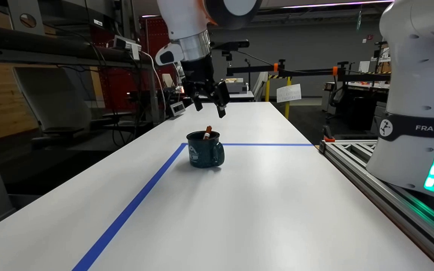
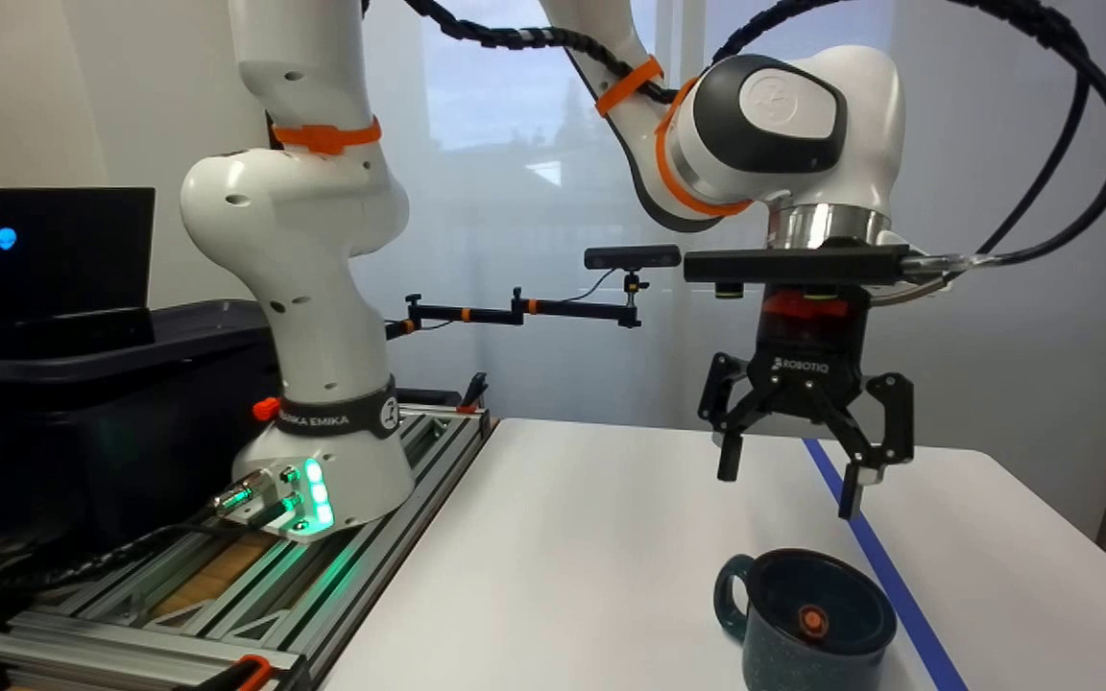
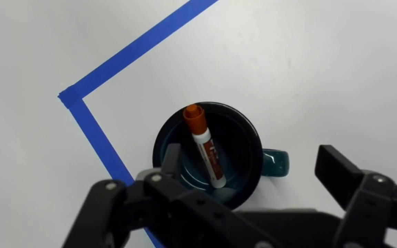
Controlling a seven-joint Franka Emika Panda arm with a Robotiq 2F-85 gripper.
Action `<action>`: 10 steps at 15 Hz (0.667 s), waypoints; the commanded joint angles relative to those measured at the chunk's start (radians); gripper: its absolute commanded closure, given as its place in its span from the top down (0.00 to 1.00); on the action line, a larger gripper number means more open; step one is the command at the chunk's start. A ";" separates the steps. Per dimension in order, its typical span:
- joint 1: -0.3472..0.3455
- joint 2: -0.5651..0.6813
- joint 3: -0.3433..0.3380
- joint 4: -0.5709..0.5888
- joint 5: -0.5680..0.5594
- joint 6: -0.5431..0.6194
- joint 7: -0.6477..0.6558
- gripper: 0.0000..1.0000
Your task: Move the sharpie to the table
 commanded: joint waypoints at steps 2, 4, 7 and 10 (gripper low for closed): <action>-0.019 0.059 -0.005 0.039 0.014 0.012 -0.008 0.72; -0.029 0.076 -0.008 0.058 0.031 0.008 -0.013 0.56; -0.044 0.096 -0.010 0.082 0.053 0.010 -0.024 0.40; -0.053 0.125 -0.009 0.111 0.073 0.009 -0.032 0.09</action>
